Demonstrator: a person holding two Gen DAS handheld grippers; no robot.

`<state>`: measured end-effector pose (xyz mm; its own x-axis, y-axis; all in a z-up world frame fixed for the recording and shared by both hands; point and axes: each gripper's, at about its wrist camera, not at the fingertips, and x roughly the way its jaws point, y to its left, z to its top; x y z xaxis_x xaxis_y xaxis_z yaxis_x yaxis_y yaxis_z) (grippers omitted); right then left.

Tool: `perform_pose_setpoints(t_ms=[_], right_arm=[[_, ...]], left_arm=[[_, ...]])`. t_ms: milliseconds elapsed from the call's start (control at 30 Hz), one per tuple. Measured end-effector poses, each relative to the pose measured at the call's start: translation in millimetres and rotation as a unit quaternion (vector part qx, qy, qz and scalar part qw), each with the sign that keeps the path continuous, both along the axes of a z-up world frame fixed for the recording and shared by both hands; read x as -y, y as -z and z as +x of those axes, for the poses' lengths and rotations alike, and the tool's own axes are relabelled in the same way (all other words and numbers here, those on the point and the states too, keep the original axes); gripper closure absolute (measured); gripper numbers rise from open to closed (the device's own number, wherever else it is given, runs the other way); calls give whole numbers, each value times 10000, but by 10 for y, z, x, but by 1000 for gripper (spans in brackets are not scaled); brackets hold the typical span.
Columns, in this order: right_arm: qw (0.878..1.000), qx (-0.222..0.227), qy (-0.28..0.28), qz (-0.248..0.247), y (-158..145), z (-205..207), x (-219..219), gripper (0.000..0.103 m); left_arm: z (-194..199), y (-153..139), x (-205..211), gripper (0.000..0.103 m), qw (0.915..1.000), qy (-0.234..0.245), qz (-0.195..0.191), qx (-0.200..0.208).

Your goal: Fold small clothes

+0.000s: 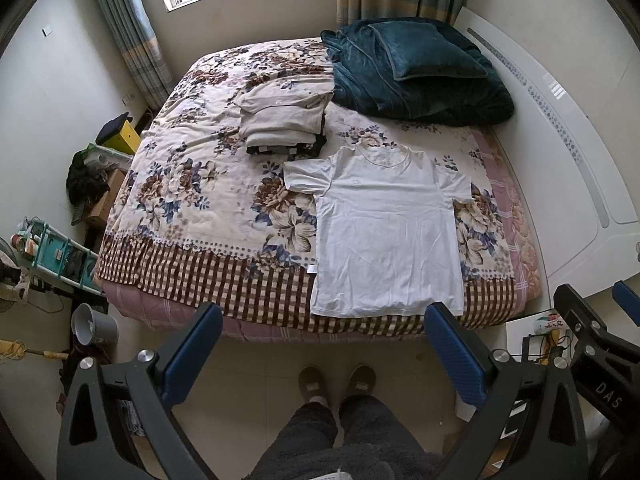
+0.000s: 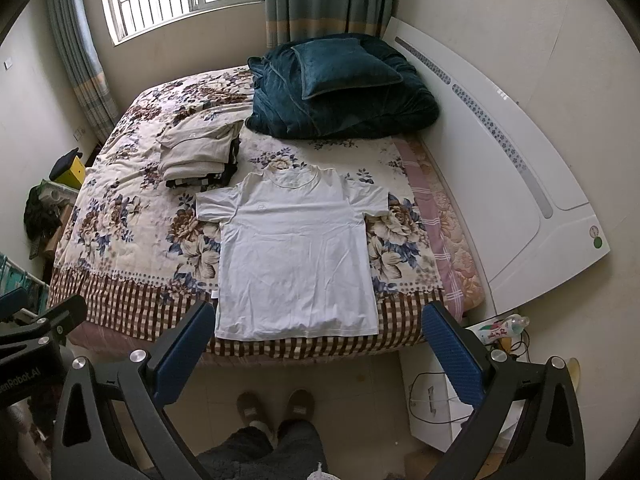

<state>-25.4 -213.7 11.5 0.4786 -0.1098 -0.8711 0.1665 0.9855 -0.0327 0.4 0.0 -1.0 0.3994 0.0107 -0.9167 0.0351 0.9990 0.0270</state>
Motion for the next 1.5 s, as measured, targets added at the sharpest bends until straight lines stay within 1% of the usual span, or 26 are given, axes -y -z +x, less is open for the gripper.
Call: perform_pose_setpoints(t_ms=[700, 867, 1267, 1333, 1500], right_arm=[[10000, 12, 3, 1, 5, 12, 6, 0], [10000, 9, -5, -4, 1, 25, 2, 0], [10000, 13, -1, -13, -15, 45, -32, 0], [10000, 13, -1, -2, -18, 52, -38, 0], [10000, 18, -4, -1, -30, 65, -55, 0]], left_arm=[[0, 7, 1, 0, 10000, 12, 9, 27], [-21, -87, 51, 0, 10000, 9, 10, 42], [-14, -74, 49, 0, 10000, 11, -4, 57], [49, -165, 93, 0, 10000, 4, -4, 68], [89, -190, 72, 0, 10000, 5, -8, 76]])
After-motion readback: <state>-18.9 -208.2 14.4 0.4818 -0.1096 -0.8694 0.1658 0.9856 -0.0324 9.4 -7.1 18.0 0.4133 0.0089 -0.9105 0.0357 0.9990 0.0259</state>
